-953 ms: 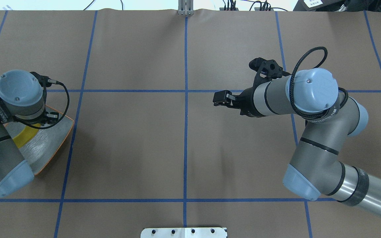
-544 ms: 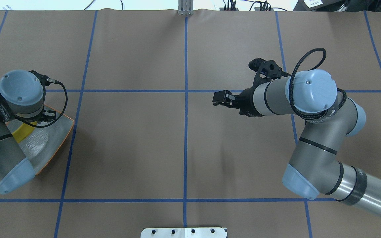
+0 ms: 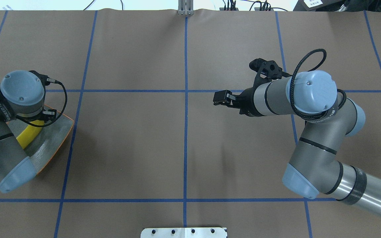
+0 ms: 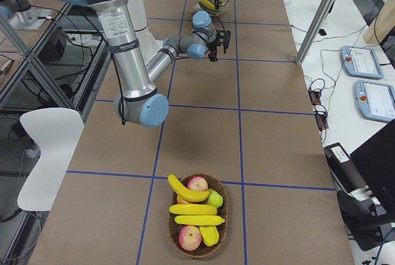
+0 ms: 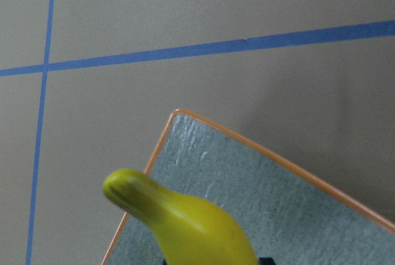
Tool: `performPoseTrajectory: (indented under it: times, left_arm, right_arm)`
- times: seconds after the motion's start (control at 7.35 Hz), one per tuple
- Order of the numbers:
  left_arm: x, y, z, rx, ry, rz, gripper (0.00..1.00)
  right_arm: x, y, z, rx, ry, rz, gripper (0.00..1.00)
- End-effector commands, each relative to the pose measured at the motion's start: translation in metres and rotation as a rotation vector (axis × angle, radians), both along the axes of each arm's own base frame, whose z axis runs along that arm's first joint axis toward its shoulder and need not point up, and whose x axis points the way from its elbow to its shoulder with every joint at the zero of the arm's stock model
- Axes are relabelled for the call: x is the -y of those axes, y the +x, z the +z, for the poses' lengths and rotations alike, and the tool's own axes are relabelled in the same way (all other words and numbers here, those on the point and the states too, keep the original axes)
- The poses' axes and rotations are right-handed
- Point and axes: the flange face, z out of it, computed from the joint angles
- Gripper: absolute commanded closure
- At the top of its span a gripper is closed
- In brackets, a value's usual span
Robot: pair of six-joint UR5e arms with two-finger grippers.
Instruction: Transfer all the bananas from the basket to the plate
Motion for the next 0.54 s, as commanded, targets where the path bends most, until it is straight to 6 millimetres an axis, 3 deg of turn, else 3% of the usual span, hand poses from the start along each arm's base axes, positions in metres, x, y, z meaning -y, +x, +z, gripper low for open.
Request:
performPoseTrajectory:
  times: [0.0, 0.14, 0.41]
  left_arm:
    - [0.018, -0.004, -0.033, -0.057, 0.033, -0.028, 0.01]
    - [0.031, -0.009, -0.054, -0.099, 0.042, -0.048, 0.01]
    - [0.035, -0.03, -0.09, -0.243, 0.001, -0.051, 0.01]
  right_arm:
    - [-0.001, 0.005, 0.006, -0.003, -0.003, 0.004, 0.0]
    - [0.002, 0.012, 0.013, -0.002, 0.003, 0.012, 0.0]
    - [0.001, 0.058, 0.049, -0.021, -0.01, 0.05, 0.0]
